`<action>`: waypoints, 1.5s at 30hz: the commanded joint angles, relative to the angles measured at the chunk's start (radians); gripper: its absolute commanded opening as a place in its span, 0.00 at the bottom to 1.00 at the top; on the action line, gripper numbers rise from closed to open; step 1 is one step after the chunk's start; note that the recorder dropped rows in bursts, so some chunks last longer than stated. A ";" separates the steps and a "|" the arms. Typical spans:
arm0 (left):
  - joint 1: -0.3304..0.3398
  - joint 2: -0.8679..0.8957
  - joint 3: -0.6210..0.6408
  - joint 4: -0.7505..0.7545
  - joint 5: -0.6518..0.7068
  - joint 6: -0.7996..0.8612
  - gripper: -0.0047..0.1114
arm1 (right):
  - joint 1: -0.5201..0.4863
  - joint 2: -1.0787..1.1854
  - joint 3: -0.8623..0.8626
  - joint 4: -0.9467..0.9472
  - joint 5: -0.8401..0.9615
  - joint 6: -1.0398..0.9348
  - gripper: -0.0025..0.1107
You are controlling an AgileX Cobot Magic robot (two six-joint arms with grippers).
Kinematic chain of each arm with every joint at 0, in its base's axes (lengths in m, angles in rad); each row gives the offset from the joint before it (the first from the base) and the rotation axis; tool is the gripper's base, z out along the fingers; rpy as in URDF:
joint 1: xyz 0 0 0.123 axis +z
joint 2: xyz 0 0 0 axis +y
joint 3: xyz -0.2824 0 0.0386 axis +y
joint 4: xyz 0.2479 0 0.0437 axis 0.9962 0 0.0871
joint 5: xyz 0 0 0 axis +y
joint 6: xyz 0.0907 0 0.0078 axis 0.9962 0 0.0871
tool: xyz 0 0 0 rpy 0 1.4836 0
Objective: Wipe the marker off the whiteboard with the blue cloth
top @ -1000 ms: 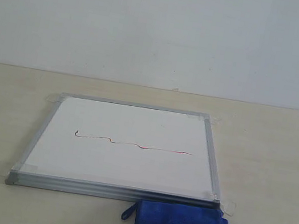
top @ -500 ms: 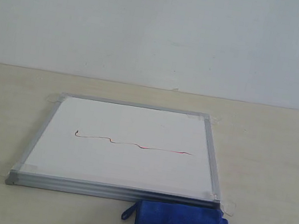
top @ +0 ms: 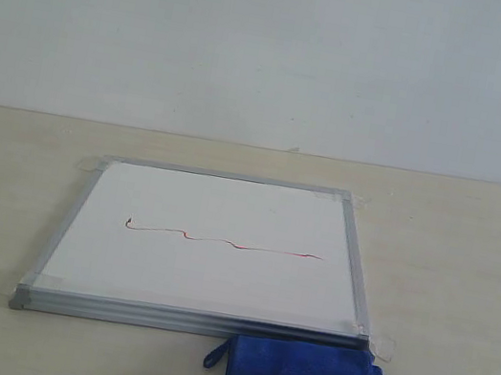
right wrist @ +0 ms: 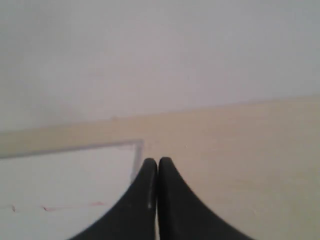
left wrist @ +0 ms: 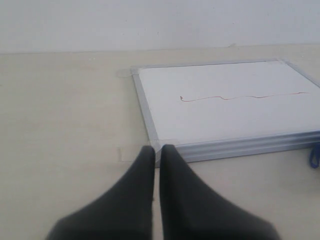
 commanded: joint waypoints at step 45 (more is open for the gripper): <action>0.002 -0.002 -0.002 -0.010 -0.007 0.001 0.07 | 0.383 0.925 -0.421 1.283 0.570 -2.499 0.57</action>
